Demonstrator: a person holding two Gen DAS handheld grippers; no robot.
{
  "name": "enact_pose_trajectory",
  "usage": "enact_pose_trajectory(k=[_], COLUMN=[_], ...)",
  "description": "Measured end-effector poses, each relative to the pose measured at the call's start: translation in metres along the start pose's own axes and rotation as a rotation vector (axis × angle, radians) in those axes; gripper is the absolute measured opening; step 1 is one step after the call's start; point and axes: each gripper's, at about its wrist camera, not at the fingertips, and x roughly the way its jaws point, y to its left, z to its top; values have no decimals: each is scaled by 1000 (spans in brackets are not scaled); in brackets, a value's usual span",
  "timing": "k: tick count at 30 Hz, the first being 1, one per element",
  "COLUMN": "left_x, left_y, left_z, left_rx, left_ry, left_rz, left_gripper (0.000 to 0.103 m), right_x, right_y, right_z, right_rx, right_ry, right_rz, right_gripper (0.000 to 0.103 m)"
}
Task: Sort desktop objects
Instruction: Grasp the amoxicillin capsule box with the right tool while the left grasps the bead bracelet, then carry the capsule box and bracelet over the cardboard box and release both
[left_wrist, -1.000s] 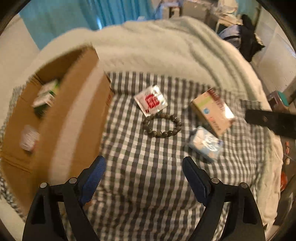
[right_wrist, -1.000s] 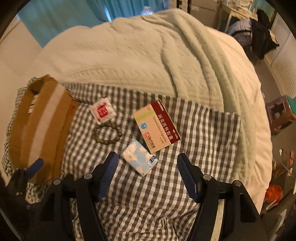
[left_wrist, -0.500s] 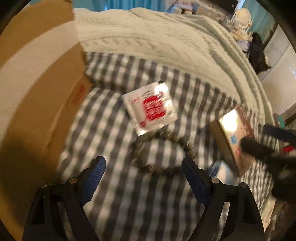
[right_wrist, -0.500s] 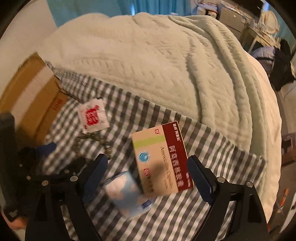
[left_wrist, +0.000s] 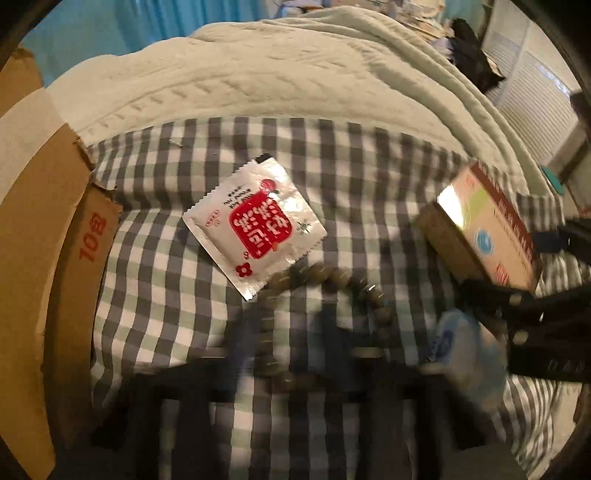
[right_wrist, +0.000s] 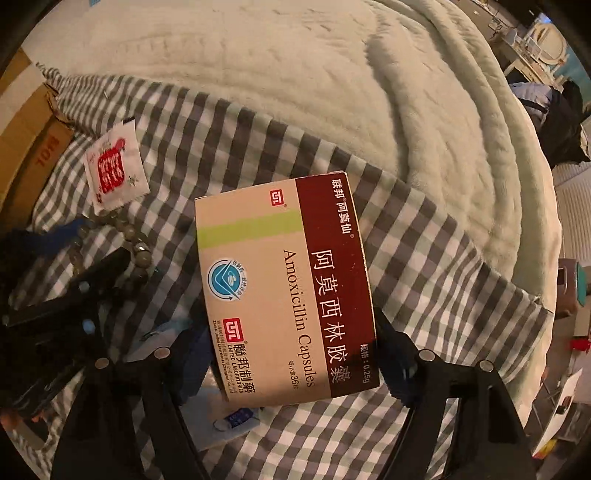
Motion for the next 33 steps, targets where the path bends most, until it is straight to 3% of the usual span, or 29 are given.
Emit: enact_pose_trajectory(k=[3, 8, 12, 16, 19, 23, 27, 30, 33], left_x=[-10, -42, -97, -157, -211, -283, -317, -328, -330], left_y=[5, 11, 9, 20, 31, 73, 115, 150, 173], left_z=[-3, -12, -14, -3, 9, 10, 2, -10, -24], left_rx=[-23, -37, 31, 42, -7, -132, -251, -341, -352], left_ry=[21, 24, 11, -48, -139, -268, -288, -297, -279], left_rz=[-23, 6, 64, 63, 52, 69, 93, 95, 153], left_gripper=[10, 10, 10, 10, 10, 10, 11, 11, 11], right_x=[-20, -65, -109, -159, -209, -274, -305, -307, -307], right_y=[-1, 0, 1, 14, 37, 65, 101, 128, 164], right_z=[-2, -10, -8, 2, 5, 5, 1, -1, -2], right_rx=[-5, -8, 29, 78, 70, 99, 115, 113, 67], right_ry=[-32, -89, -126, -189, -285, -380, -436, -439, -410], right_rz=[-6, 7, 47, 112, 107, 177, 233, 285, 317], right_gripper=[77, 77, 77, 77, 77, 77, 77, 77, 77])
